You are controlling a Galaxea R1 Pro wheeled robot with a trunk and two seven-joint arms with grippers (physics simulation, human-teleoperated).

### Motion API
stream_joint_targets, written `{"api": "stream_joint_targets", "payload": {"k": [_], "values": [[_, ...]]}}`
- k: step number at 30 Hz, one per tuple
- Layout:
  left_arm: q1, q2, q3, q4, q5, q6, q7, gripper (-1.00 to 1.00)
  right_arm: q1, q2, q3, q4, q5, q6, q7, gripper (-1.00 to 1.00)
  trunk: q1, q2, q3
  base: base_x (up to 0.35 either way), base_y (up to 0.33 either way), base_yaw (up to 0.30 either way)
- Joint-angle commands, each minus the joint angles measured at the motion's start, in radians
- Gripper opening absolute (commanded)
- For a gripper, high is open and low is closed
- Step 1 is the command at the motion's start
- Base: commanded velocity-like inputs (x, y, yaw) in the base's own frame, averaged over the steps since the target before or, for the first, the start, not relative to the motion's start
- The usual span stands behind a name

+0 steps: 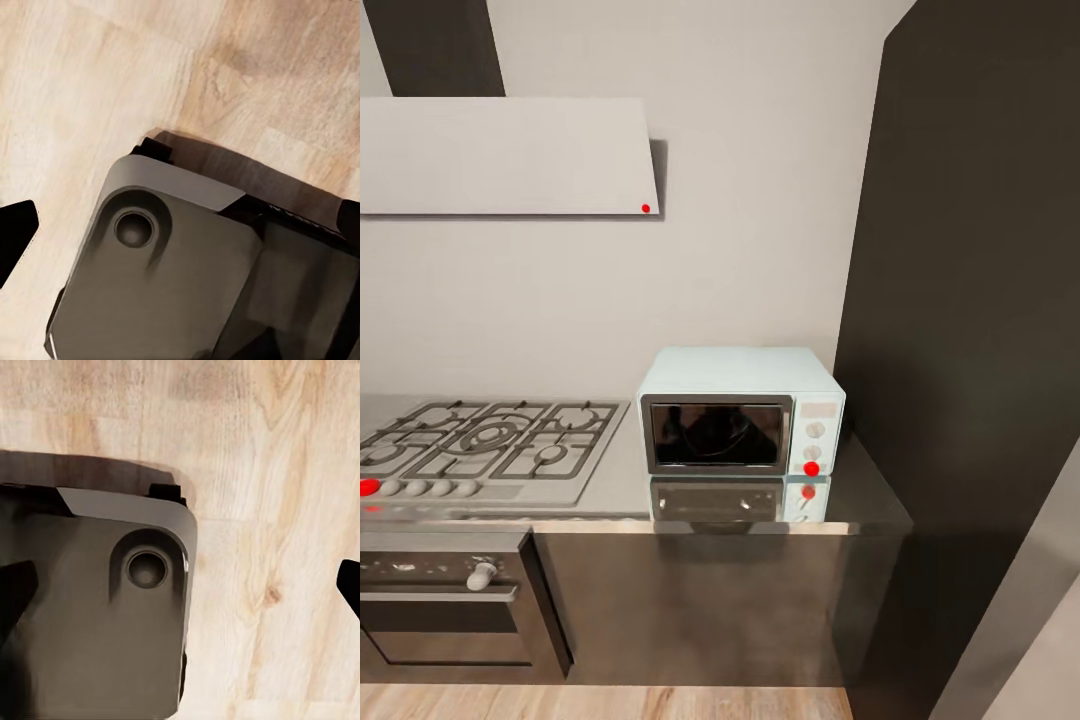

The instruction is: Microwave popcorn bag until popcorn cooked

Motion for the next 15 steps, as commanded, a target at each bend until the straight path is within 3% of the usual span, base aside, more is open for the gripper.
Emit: {"api": "stream_joint_targets", "payload": {"k": [1,5,11,14,15], "values": [[-0.001,0.001,-0.008,0.000,0.008,-0.002,0.003,1.00,-0.001,0.011,0.009,0.000,-0.001,-0.002,0.002,1.00,0.000,-0.001,-0.001,0.000,0.000,0.000],[-0.001,0.004,-0.008,0.000,0.007,-0.003,0.004,1.00,-0.001,0.034,0.012,-0.031,0.002,0.000,0.005,1.00,0.000,-0.001,-0.001,0.000,0.000,0.000],[0.000,0.004,-0.008,0.000,0.007,-0.004,0.005,1.00,-0.001,0.036,0.014,-0.286,0.006,0.061,0.004,1.00,0.000,-0.001,-0.001,0.000,0.000,0.000],[-0.001,0.004,-0.008,0.000,0.007,-0.004,0.005,1.00,-0.001,0.035,0.012,-0.519,0.006,0.226,0.004,1.00,0.000,-0.001,-0.001,0.000,0.000,0.000],[-0.001,0.004,-0.008,0.000,0.007,-0.004,0.005,1.00,-0.001,0.033,0.008,-0.737,0.005,0.390,0.003,1.00,0.000,-0.001,-0.001,0.000,0.000,0.000]]}}
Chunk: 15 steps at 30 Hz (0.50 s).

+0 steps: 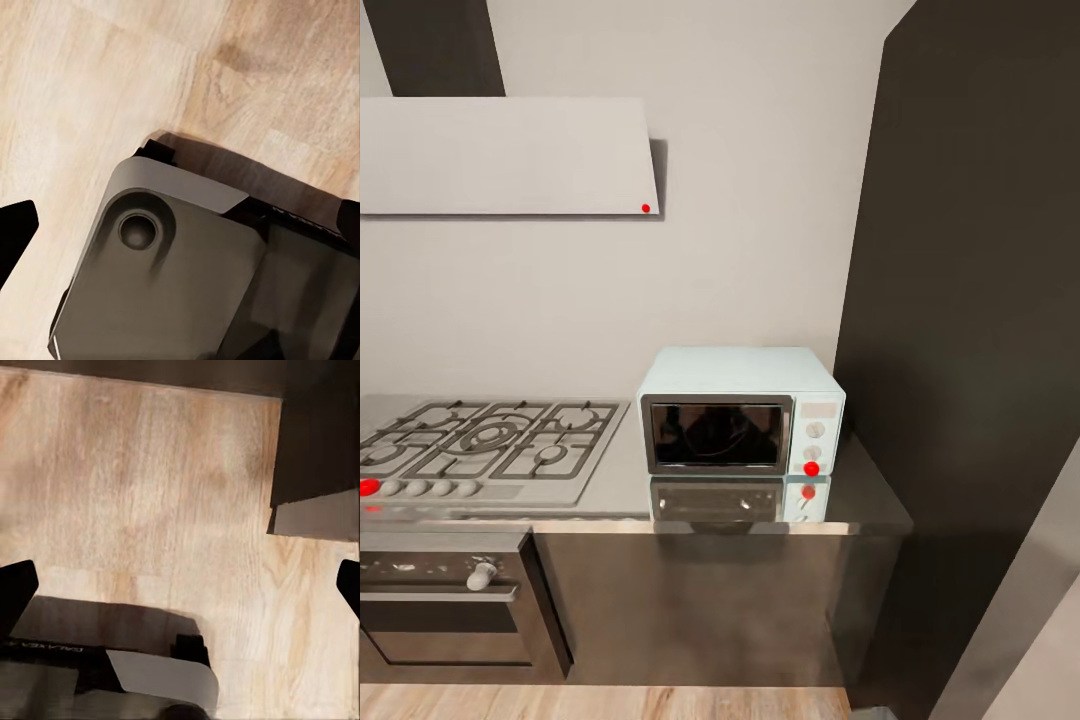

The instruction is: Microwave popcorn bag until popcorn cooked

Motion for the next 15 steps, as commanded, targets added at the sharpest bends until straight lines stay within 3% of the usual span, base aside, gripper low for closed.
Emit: {"api": "stream_joint_targets", "payload": {"k": [1,4,5,6,8,11,15], "values": [[-0.001,0.000,-0.009,0.000,0.008,-0.002,0.003,1.00,-0.001,-0.001,0.002,-0.176,-0.002,0.062,0.000,1.00,0.000,-0.001,-0.001,0.000,0.000,0.000],[-0.001,0.000,-0.009,0.000,0.009,-0.003,0.004,1.00,-0.001,-0.005,-0.002,-0.422,-0.003,0.225,-0.003,1.00,0.000,-0.001,-0.001,0.000,0.000,0.000],[0.000,0.001,-0.009,0.000,0.009,-0.003,0.004,1.00,-0.001,-0.008,-0.008,-0.640,-0.005,0.367,-0.005,1.00,0.000,-0.001,-0.001,0.000,0.000,0.000],[0.000,0.000,-0.009,0.000,0.009,-0.004,0.003,1.00,-0.001,-0.010,-0.017,-0.798,-0.004,0.461,-0.006,1.00,0.000,-0.001,-0.001,0.000,0.000,0.000],[0.000,0.001,-0.009,0.000,0.008,-0.005,0.003,1.00,0.002,-0.010,-0.020,-0.887,-0.003,0.502,-0.007,1.00,0.000,-0.001,-0.001,0.000,0.000,0.000],[-0.001,0.001,-0.009,0.000,0.008,-0.005,0.003,1.00,-0.011,-0.010,-0.023,-0.935,-0.003,0.554,-0.007,1.00,0.000,-0.001,-0.001,0.000,0.000,0.000],[-0.001,0.001,-0.009,0.000,0.008,-0.005,0.003,1.00,-0.136,-0.005,-0.031,-0.953,-0.003,0.632,-0.008,1.00,0.000,-0.001,-0.001,0.000,0.000,0.000]]}}
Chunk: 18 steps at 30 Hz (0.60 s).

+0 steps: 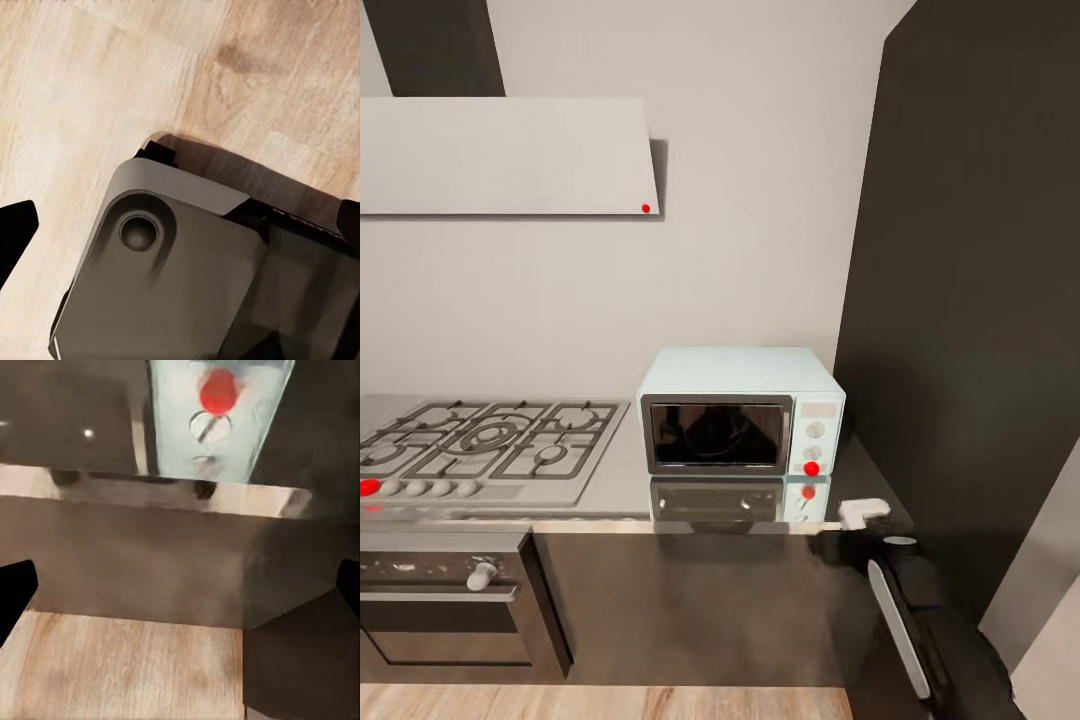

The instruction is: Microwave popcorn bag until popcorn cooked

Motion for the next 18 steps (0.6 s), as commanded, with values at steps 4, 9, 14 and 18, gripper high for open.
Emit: {"api": "stream_joint_targets", "payload": {"k": [4,9,14,18], "values": [[-0.001,0.000,-0.008,0.000,0.009,-0.002,0.004,1.00,-0.170,0.005,-0.004,-0.002,-0.004,0.058,-0.001,1.00,0.000,-0.001,-0.001,0.000,0.000,0.000],[-0.001,0.000,-0.008,0.000,0.009,-0.004,0.004,1.00,-0.272,0.005,-0.037,0.000,-0.006,0.058,-0.007,1.00,0.000,-0.001,-0.001,0.000,0.000,0.000],[0.000,0.000,-0.008,0.000,0.009,-0.004,0.004,1.00,-0.278,0.009,-0.064,0.050,-0.009,0.026,-0.039,1.00,0.000,-0.001,-0.001,0.000,0.000,0.000],[-0.001,0.000,-0.008,0.000,0.009,-0.004,0.004,1.00,-0.278,0.007,-0.069,0.218,-0.010,-0.210,-0.046,1.00,0.000,-0.001,-0.001,0.000,0.000,0.000]]}}
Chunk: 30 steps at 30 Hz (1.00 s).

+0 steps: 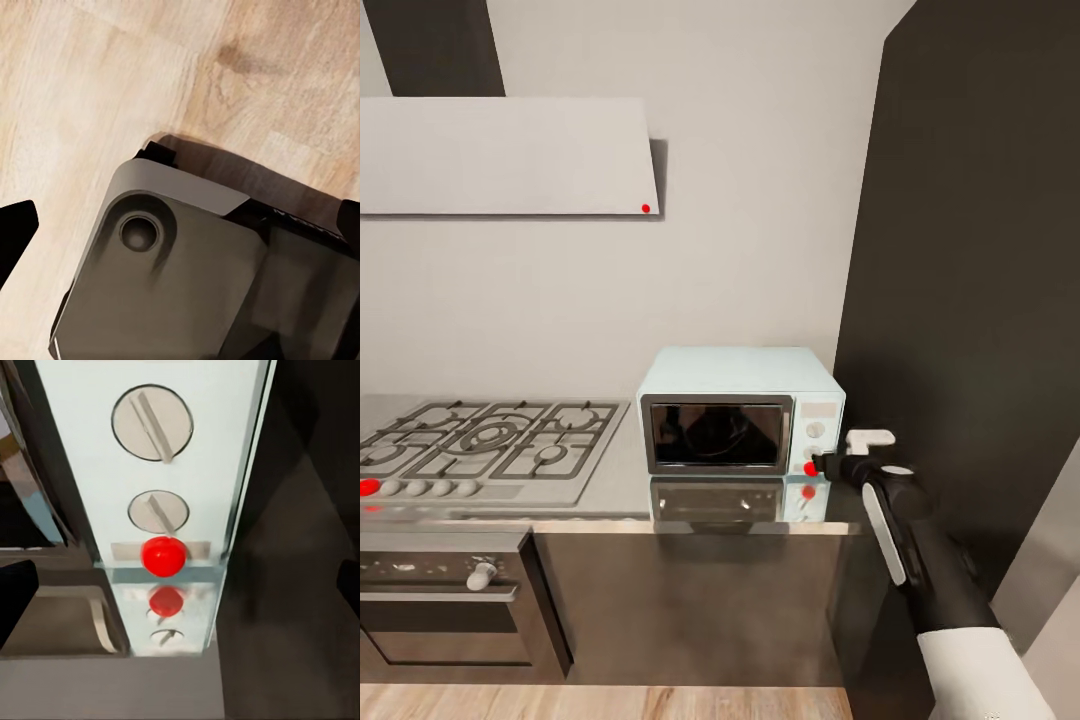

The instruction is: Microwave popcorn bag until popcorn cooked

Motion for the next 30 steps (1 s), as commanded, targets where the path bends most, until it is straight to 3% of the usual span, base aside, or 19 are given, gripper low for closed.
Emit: {"api": "stream_joint_targets", "payload": {"k": [1,6,14,23,30], "values": [[-0.001,0.000,-0.008,0.000,0.008,-0.002,0.003,1.00,-0.001,-0.002,0.001,0.045,-0.003,-0.046,-0.004,1.00,0.000,-0.001,-0.001,0.000,0.000,0.000],[-0.001,0.000,-0.008,0.000,0.007,-0.002,0.003,1.00,-0.001,-0.005,0.002,0.234,-0.001,-0.241,0.001,1.00,0.000,-0.001,-0.001,0.000,0.000,0.000],[-0.001,0.000,-0.008,0.000,0.007,-0.002,0.003,1.00,-0.001,-0.005,0.003,0.344,0.002,-0.385,0.006,1.00,0.000,-0.001,-0.001,0.000,0.000,0.000],[0.000,0.000,-0.008,0.000,0.007,-0.004,0.003,1.00,-0.001,0.000,0.011,0.422,0.004,-0.439,-0.003,1.00,0.000,-0.001,-0.001,0.000,0.000,0.000],[-0.001,0.000,-0.008,0.000,0.008,-0.004,0.003,1.00,-0.001,-0.003,0.010,0.428,0.008,-0.457,-0.005,1.00,0.000,-0.001,-0.001,0.000,0.000,0.000]]}}
